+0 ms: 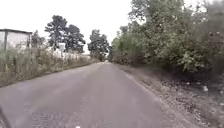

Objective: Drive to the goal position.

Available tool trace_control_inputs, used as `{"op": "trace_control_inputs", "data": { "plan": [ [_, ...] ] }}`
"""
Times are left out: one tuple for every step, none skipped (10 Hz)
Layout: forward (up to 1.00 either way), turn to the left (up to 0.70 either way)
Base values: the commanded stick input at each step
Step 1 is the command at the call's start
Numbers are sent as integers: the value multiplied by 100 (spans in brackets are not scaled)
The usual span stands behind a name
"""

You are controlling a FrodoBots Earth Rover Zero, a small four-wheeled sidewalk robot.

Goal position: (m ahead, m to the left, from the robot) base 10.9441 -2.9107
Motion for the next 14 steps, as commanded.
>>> {"op": "trace_control_inputs", "data": {
  "plan": [
    [16,0],
    [40,0],
    [63,0],
    [86,0],
    [100,0],
    [100,0],
    [100,0],
    [100,0],
    [100,0],
    [100,0],
    [100,0],
    [100,0],
    [100,0],
    [100,0]
  ]
}}
